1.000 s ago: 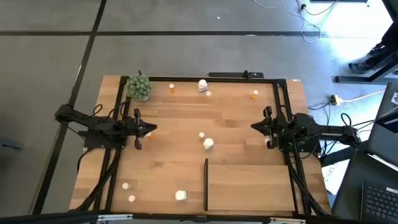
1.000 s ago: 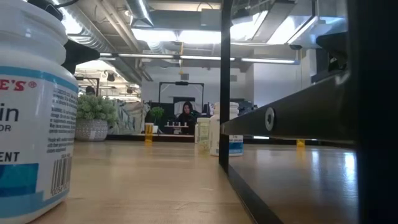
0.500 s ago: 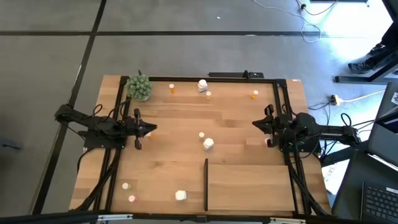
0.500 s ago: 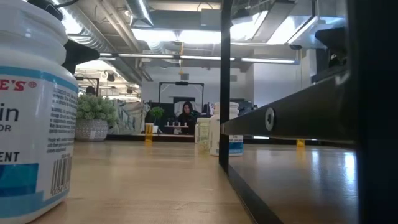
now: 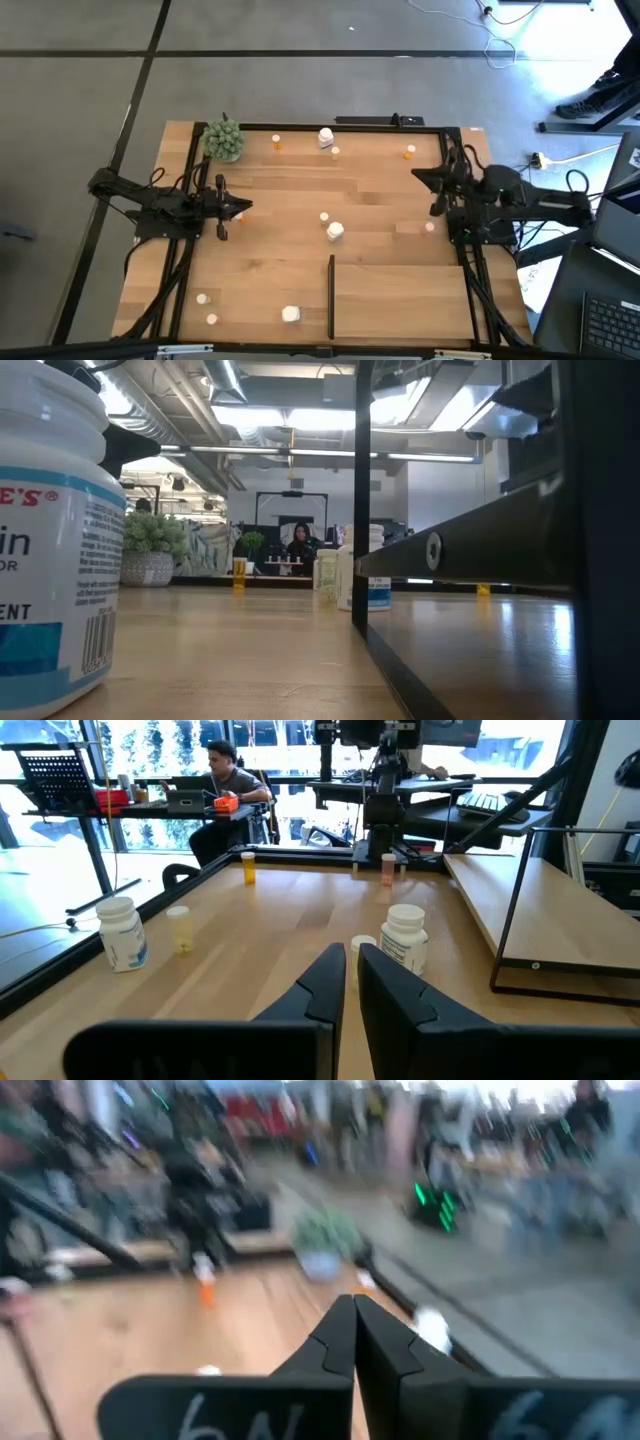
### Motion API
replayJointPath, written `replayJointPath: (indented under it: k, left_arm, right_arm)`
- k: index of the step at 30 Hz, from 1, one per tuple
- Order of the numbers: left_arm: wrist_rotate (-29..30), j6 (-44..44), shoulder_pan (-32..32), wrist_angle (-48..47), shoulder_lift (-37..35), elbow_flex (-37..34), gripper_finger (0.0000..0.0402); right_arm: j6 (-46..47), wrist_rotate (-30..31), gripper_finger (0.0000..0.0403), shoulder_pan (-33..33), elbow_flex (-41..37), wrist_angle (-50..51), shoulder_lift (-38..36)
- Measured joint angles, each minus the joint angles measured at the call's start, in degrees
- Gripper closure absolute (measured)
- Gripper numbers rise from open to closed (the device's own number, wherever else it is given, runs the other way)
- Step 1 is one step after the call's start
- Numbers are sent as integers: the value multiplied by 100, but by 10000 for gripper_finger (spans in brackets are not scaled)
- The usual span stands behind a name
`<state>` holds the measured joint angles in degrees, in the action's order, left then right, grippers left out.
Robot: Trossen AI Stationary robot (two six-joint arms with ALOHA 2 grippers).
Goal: Pick and place medicine bottles onto shelf by color
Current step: Put the top right orange pill bottle on the shelf
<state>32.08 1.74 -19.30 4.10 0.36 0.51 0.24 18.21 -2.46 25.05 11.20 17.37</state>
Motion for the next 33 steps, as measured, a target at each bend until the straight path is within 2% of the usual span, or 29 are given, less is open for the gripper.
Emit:
replayJointPath:
  k: [4, 11, 14, 18, 22, 27, 33]
  left_arm:
    - [-1, 0, -1, 2, 0, -1, 374]
    - [-1, -1, 1, 0, 0, 1, 374]
    - [0, 1, 1, 9, 0, -1, 374]
    - [18, 47, 1, 79, 0, -8, 374]
    - [252, 59, 31, 398, -3, 34, 374]
    - [693, 44, 69, 375, 91, 440, 374]
    - [1304, 292, 133, -407, 380, 1122, 374]
  right_arm:
    - [1039, 564, 399, -2, 865, 758, 1006]
    - [3257, 816, 399, -5, 2509, 2430, 2738]
    - [3912, 915, 399, -83, 3229, 3360, 3379]
    - [3844, 872, 398, -225, 4018, 4146, 4061]
    - [3853, 774, 378, -462, 4573, 4688, 4541]
    - [3750, 279, 333, -887, 4895, 5160, 4876]
    - [3381, -583, 258, -1458, 4897, 5172, 4991]
